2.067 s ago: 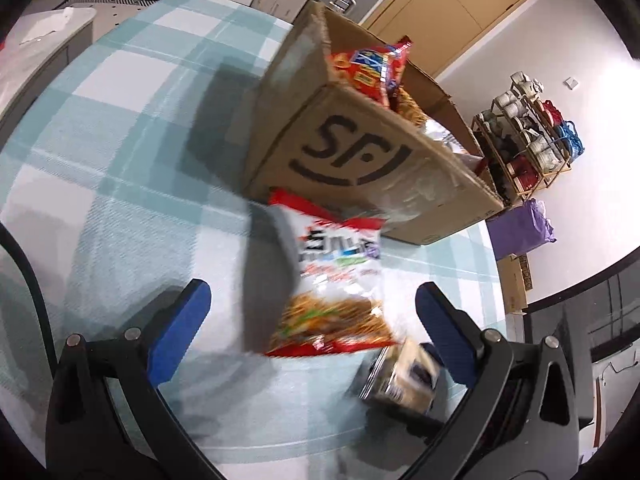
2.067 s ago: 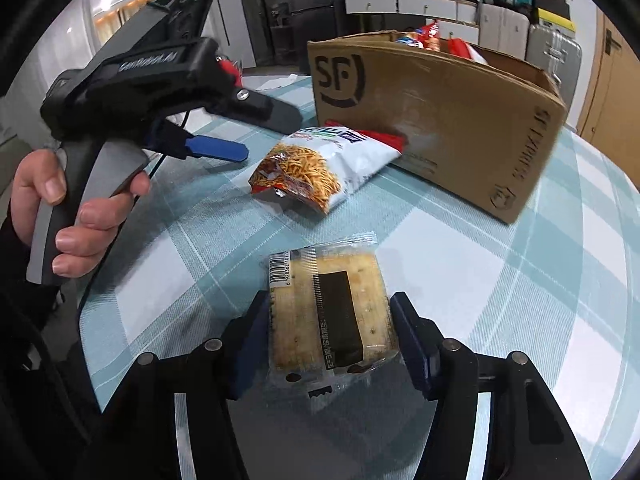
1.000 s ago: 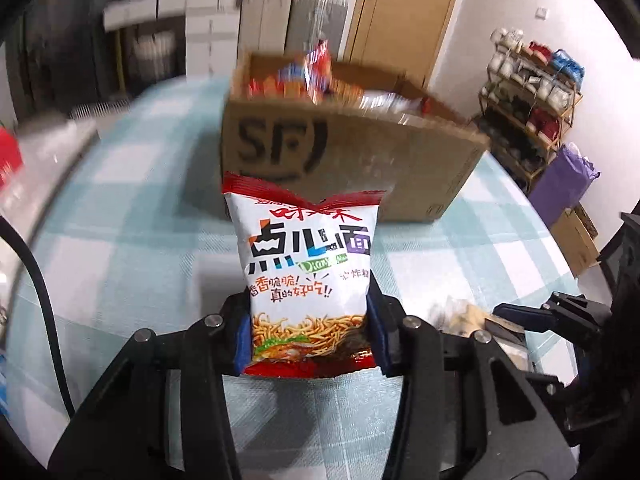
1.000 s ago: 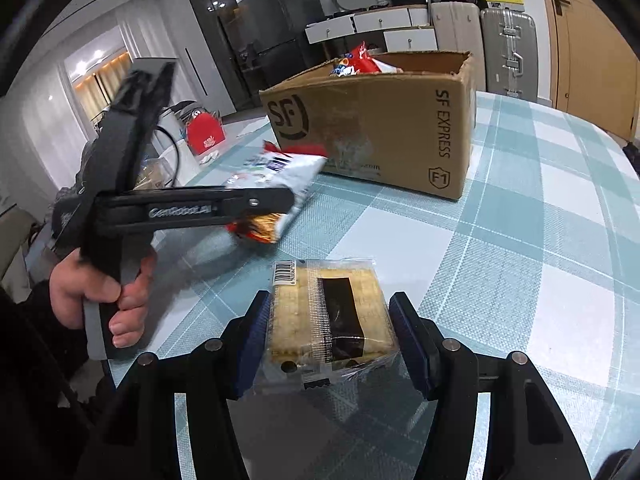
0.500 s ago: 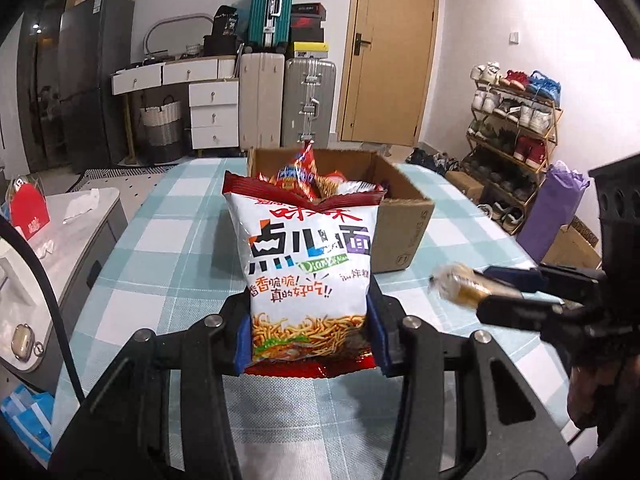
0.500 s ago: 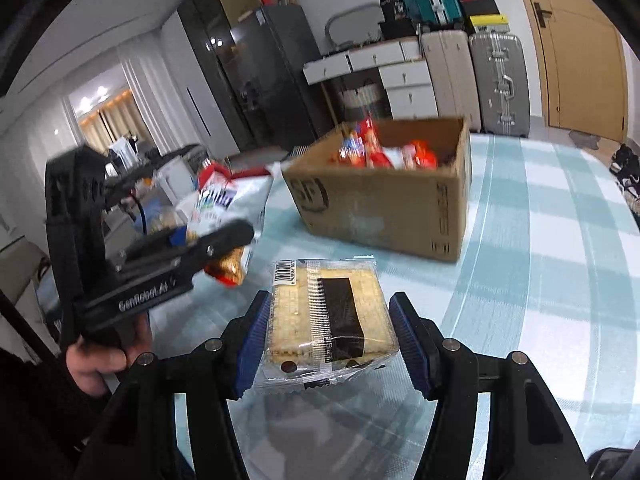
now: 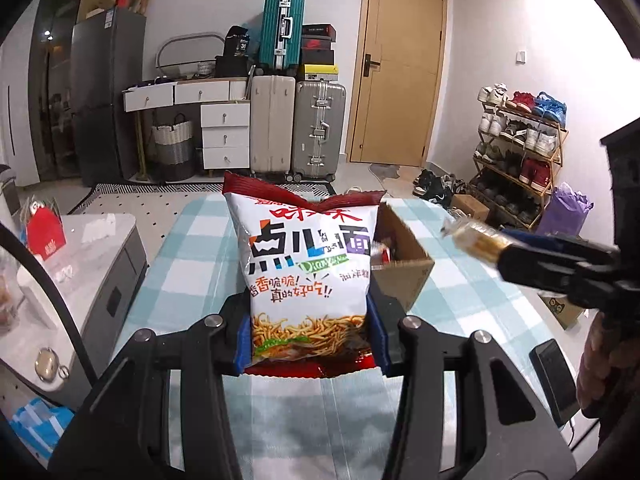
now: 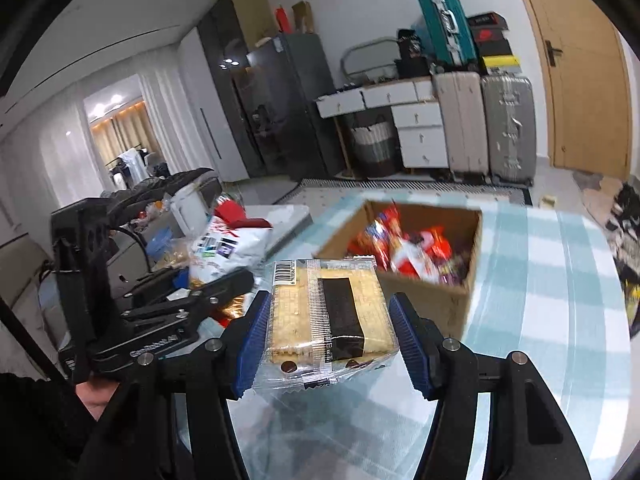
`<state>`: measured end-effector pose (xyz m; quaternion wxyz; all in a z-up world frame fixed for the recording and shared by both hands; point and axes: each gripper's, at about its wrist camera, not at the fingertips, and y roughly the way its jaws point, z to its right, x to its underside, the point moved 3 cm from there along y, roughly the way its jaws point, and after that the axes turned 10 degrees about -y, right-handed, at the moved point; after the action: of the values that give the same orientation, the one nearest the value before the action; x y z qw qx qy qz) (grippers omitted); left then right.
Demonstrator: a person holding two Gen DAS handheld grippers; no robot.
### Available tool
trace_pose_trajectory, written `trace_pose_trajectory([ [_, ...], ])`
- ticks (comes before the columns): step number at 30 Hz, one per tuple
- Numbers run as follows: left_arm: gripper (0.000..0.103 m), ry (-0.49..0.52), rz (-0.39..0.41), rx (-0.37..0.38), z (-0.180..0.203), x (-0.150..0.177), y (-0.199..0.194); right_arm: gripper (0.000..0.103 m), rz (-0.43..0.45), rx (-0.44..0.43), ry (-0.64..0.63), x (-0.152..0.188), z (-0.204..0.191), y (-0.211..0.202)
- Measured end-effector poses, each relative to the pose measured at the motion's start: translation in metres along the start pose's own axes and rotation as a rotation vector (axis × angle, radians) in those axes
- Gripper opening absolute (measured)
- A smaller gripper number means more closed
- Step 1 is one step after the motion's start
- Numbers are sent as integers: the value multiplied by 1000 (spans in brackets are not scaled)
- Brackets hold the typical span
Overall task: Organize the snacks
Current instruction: 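Lift the noodle bag and cracker pack and carry them over the box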
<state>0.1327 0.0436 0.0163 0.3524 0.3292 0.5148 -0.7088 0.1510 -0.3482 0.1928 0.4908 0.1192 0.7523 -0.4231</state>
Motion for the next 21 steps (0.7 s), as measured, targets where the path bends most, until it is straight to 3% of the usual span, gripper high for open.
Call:
trace_pose_trajectory([
  [8,42,1,-16,-9,-6,-54,7,61,94,-10,-40,-63,-8,-22],
  [21,42,31,-51,14,17,-120,28,61,140,21,-30,-140,16,-30],
])
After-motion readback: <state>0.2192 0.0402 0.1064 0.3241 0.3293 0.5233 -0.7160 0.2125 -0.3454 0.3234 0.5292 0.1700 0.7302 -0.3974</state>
